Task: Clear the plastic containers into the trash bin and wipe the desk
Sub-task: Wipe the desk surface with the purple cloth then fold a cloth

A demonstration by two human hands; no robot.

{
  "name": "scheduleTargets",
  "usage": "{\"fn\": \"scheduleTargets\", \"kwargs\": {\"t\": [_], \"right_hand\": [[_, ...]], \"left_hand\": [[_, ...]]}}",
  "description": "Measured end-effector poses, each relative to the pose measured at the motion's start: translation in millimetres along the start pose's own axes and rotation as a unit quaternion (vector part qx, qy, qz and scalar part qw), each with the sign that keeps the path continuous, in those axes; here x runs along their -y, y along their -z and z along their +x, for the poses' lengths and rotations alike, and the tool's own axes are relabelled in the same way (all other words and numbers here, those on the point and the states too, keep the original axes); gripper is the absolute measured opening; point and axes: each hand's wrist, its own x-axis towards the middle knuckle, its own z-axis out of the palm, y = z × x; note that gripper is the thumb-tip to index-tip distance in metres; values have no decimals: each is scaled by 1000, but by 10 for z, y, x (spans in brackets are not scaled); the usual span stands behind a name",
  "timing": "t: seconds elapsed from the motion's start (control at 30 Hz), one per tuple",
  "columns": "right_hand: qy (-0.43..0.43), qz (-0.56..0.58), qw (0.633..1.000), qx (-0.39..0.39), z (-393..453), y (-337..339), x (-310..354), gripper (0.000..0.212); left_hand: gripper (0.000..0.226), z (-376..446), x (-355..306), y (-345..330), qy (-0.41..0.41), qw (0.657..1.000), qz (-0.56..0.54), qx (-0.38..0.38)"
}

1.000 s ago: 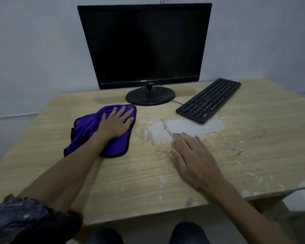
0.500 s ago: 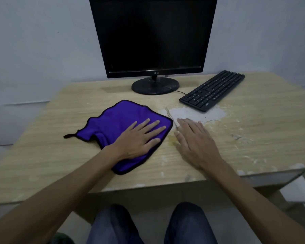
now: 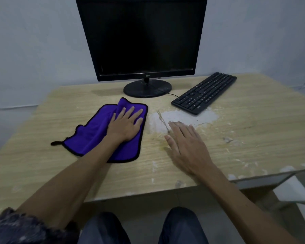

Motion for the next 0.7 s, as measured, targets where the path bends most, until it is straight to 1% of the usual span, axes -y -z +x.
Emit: {"fn": "scheduleTargets", "kwargs": {"t": [0.07, 0.13, 0.27, 0.33, 0.37, 0.4, 0.43, 0.47, 0.5, 0.53, 0.57, 0.6, 0.63, 0.7], "right_hand": [[2, -2, 1000, -5, 5, -5, -14, 59], [4, -3, 1000, -10, 7, -4, -14, 57], [-2, 14, 1000, -11, 26, -16, -20, 54], [-3, 52, 998, -34, 63, -11, 31, 52], [-10, 88, 995, -52, 93, 2, 90, 51], [-25, 133, 988, -73, 137, 26, 155, 50], [-39, 171, 980, -92, 179, 45, 236, 48], [-46, 194, 974, -104, 217, 47, 329, 46], [-49, 203, 972, -106, 247, 46, 439, 46], [-43, 200, 974, -97, 279, 44, 574, 47], [-31, 189, 978, -78, 315, 25, 720, 49], [-17, 176, 983, -49, 361, -18, 877, 53], [-5, 166, 986, -13, 410, -75, 1040, 58], [-4, 146, 986, 74, 528, -261, 1345, 73]], "left_hand": [[58, 29, -59, -15, 20, 1000, -8, 1], [59, -122, -117, -12, 29, 999, -14, -6], [59, -775, -479, -81, 53, 998, -39, -22], [59, -1030, -652, -136, 51, 997, -50, -5], [59, -1089, -687, -101, 51, 996, -67, 16], [57, -1086, -688, 1, 52, 992, -111, 40], [54, -1066, -655, 156, 56, 978, -191, 56], [51, -1047, -571, 338, 62, 953, -292, 58], [47, -1042, -462, 509, 65, 918, -390, 40], [43, -1048, -301, 657, 67, 889, -454, 3], [40, -1052, -117, 767, 71, 872, -482, -41], [37, -1062, 90, 845, 75, 868, -484, -79], [35, -1068, 284, 880, 81, 874, -467, -105], [33, -1089, 615, 893, 105, 887, -432, -126]]}}
